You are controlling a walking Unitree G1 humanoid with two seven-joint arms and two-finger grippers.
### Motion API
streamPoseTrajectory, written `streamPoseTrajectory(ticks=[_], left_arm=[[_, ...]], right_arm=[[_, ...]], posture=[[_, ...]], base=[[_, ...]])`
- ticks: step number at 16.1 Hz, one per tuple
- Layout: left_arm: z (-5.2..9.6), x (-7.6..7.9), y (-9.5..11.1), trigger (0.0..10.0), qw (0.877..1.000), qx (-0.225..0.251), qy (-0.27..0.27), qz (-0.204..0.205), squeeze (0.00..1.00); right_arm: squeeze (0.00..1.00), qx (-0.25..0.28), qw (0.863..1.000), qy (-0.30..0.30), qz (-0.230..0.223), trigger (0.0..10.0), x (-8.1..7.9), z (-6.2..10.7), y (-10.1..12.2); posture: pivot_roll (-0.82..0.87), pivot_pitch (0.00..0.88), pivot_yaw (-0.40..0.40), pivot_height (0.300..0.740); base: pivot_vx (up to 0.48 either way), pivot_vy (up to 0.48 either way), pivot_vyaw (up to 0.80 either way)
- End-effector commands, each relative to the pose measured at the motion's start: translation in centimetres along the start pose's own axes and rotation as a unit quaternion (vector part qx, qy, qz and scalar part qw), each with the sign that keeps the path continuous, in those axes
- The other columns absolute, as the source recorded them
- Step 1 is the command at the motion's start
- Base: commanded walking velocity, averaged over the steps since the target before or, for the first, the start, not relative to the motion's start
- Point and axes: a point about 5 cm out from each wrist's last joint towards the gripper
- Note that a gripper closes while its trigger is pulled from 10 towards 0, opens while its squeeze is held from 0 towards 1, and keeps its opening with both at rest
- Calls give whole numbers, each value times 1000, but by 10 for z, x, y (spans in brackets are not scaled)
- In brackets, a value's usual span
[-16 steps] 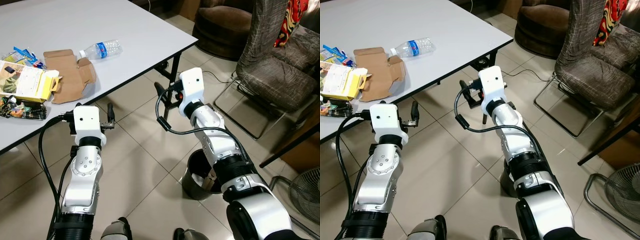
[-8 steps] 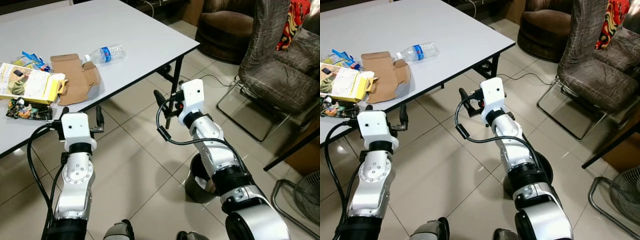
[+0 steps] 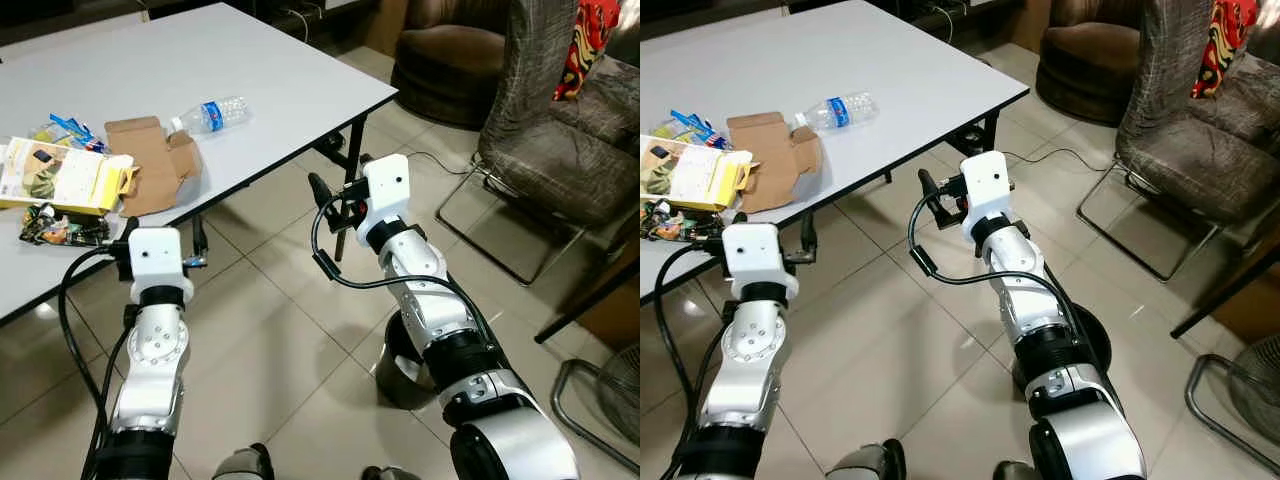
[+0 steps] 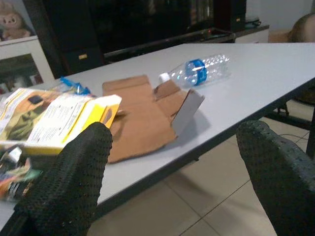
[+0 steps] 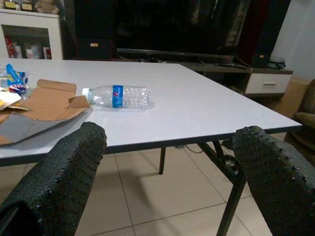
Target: Picking trash to rubbish bin
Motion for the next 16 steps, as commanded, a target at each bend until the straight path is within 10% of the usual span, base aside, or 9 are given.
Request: streamPoseTrajectory(ticks=[1,16], left_arm=[[-2,5,3,10000,1000,7,-12,3,0],[-30,35,1,10000,998,-5,-41,45,0]], right_arm=[[0,4,1000,-6,3,10000,0,1,-1],[0,12,1000,-11,5,10000,1,-17,6]], posture=[[-45,57,37,740],[-49,0,25,740]], base=[[0,0,800],[0,0,53]])
Point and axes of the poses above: a point about 5 cm out from each wrist's last joint towards the gripper, its own z axis pointing back from the gripper into the wrist, its own y axis along the axis of the wrist's last joint, x = y × z, and after that the axes turned 5 degrees about z, right-handed
